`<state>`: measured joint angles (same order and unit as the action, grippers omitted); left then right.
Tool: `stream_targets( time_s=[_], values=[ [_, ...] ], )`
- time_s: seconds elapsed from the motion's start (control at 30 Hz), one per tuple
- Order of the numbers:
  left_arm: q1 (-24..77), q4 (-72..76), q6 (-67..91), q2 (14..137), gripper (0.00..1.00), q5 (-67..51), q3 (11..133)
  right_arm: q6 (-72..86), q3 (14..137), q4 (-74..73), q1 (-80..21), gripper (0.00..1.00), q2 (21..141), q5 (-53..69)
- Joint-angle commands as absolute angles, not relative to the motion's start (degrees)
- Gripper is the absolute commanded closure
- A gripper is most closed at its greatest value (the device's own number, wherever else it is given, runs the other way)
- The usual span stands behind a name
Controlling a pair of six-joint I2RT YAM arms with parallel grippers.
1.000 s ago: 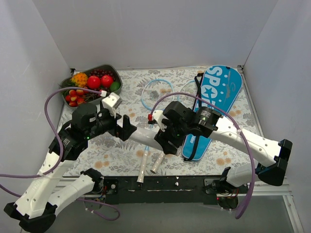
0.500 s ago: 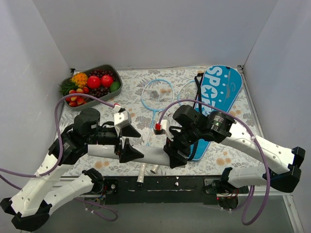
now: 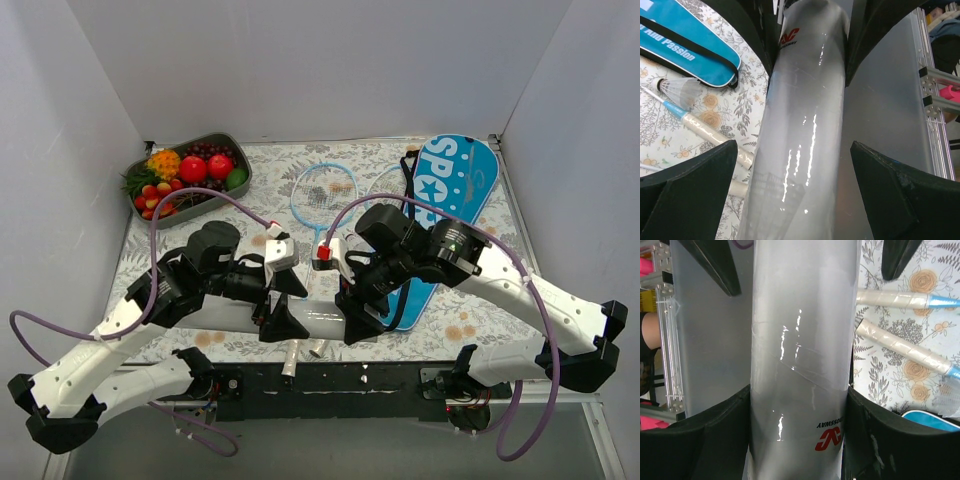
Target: Pack up the badminton gear
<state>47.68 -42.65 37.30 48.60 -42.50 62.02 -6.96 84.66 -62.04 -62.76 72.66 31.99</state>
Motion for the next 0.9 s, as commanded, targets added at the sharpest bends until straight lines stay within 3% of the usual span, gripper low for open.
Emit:
stream_targets(
  time_s=[0.0, 0.87],
  values=[
    [49.8, -41.8, 36.4, 49.3, 0.02, -42.1, 61.3, -8.8, 88.8, -60.1, -62.9, 0.99, 72.5, 35.3],
    [53.0, -37.4, 37.4, 50.4, 0.03, -42.2, 58.4, -8.9, 94.1, -58.5, -63.0, 0.99, 71.8, 35.7]
  ],
)
